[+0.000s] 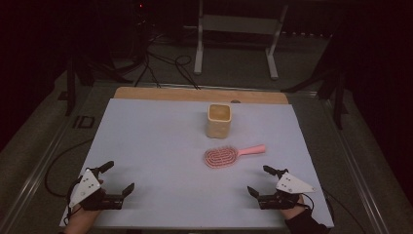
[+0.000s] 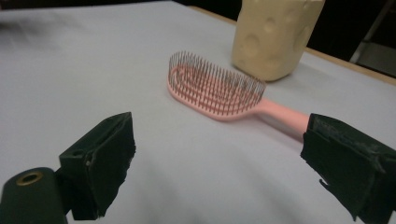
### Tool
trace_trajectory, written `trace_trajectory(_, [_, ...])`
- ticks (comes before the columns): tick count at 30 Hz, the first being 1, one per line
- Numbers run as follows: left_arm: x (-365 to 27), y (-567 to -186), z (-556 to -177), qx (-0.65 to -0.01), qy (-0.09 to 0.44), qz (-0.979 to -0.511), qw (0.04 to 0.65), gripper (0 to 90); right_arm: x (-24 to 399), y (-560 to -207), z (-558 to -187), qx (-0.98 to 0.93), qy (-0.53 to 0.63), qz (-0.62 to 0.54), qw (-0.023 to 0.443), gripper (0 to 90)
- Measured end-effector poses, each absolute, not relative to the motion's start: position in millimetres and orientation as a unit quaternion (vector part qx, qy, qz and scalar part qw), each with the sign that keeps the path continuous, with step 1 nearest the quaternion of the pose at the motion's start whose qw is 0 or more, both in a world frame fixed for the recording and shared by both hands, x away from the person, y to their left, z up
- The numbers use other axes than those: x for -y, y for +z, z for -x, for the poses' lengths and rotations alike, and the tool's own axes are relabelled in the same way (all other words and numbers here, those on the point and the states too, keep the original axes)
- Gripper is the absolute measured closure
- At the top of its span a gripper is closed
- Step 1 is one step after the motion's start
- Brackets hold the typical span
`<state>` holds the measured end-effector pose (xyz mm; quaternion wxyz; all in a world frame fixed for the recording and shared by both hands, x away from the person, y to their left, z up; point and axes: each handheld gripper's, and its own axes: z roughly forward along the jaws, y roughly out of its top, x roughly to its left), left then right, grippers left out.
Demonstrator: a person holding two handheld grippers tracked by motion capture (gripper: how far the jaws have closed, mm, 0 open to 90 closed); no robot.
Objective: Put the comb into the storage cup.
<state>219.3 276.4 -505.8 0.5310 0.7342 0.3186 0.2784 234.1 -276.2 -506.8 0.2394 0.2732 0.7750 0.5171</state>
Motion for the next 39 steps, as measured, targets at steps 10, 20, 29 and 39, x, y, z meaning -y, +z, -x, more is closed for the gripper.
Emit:
trace_trajectory(10, [-278.0,-505.3,-219.7,-0.322,0.282,-0.728,0.535,0.0,286.4,-506.1,-236.9,-0.779,0.512,-0.292,0.216,9.2])
trace_trajectory(20, [-278.5,-505.0,-218.7,-0.319,0.283,-0.729,0.535,0.0,278.5,-506.1,-235.4,-0.795,0.499,-0.275,0.208,9.2])
trace_trajectory(29, [-278.0,-504.4,-217.9,-0.317,0.282,-0.731,0.535,0.0,271.5,-496.8,-231.7,-0.805,0.493,-0.261,0.2,9.1])
trace_trajectory(39, [-277.5,-504.1,-217.4,-0.314,0.28,-0.731,0.536,0.0,265.2,-471.9,-225.7,-0.807,0.492,-0.249,0.212,9.2])
